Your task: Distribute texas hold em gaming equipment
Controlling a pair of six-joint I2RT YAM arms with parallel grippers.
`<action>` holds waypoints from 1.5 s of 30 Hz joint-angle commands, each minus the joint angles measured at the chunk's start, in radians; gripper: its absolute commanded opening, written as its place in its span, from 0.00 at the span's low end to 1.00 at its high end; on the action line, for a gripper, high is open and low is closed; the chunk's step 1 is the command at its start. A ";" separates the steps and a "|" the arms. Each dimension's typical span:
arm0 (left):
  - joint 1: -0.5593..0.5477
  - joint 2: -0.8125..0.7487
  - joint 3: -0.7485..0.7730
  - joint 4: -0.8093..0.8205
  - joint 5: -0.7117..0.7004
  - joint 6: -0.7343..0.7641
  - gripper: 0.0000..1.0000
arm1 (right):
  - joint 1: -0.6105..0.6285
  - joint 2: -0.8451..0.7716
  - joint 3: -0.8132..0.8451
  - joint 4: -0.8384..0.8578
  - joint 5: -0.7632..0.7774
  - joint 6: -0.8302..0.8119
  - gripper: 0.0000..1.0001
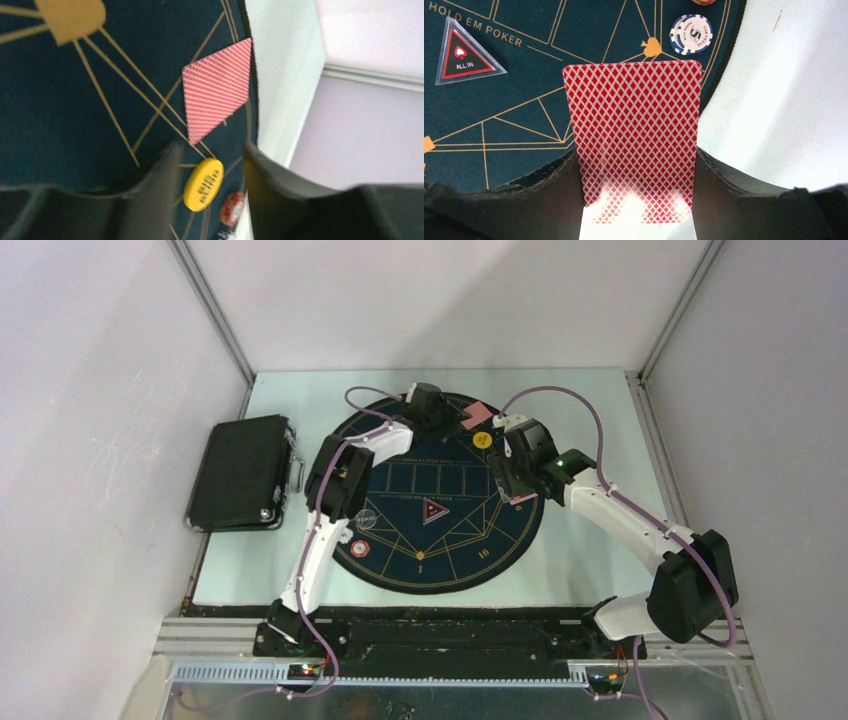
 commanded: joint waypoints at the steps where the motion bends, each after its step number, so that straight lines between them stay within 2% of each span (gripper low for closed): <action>1: -0.002 -0.157 -0.039 -0.067 -0.022 0.094 0.61 | -0.003 -0.023 0.008 0.021 0.027 0.009 0.00; 2: -0.002 -0.191 -0.052 -0.074 -0.023 0.113 0.68 | -0.004 -0.024 0.008 0.020 0.029 0.007 0.00; 6: -0.001 -0.329 -0.187 -0.075 -0.025 0.170 0.84 | 0.003 -0.030 0.008 0.018 0.028 -0.016 0.00; 7: 0.001 -0.380 -0.246 -0.073 -0.010 0.186 0.87 | 0.010 -0.031 0.007 0.017 0.024 -0.034 0.00; 8: 0.006 -0.409 -0.274 -0.067 0.047 0.222 0.96 | 0.022 -0.032 0.007 0.015 0.022 -0.045 0.00; 9: 0.009 -0.468 -0.345 -0.066 0.080 0.240 0.98 | 0.030 -0.031 0.008 0.012 0.008 -0.075 0.00; 15: 0.035 -0.776 -0.789 0.004 0.337 0.418 1.00 | 0.096 -0.020 0.007 0.002 -0.112 -0.198 0.00; 16: 0.048 -0.810 -0.890 0.063 0.425 0.434 1.00 | 0.105 -0.020 0.007 0.003 -0.150 -0.221 0.00; 17: 0.054 -0.874 -0.937 0.098 0.464 0.430 1.00 | 0.110 -0.019 0.004 0.006 -0.171 -0.232 0.00; 20: 0.053 -0.984 -1.151 0.337 0.608 0.348 1.00 | 0.150 -0.013 -0.001 0.014 -0.209 -0.298 0.00; 24: 0.031 -1.100 -1.300 0.538 0.709 0.272 1.00 | 0.179 0.005 -0.001 0.010 -0.241 -0.337 0.00; 30: 0.009 -1.156 -1.353 0.572 0.697 0.296 1.00 | 0.218 0.005 -0.001 0.009 -0.308 -0.378 0.00; 40: -0.043 -1.066 -1.280 0.610 0.673 0.294 1.00 | 0.255 -0.024 -0.001 -0.004 -0.366 -0.388 0.00; 45: -0.072 -1.049 -1.226 0.500 0.638 0.365 1.00 | 0.263 -0.026 0.001 -0.010 -0.370 -0.384 0.00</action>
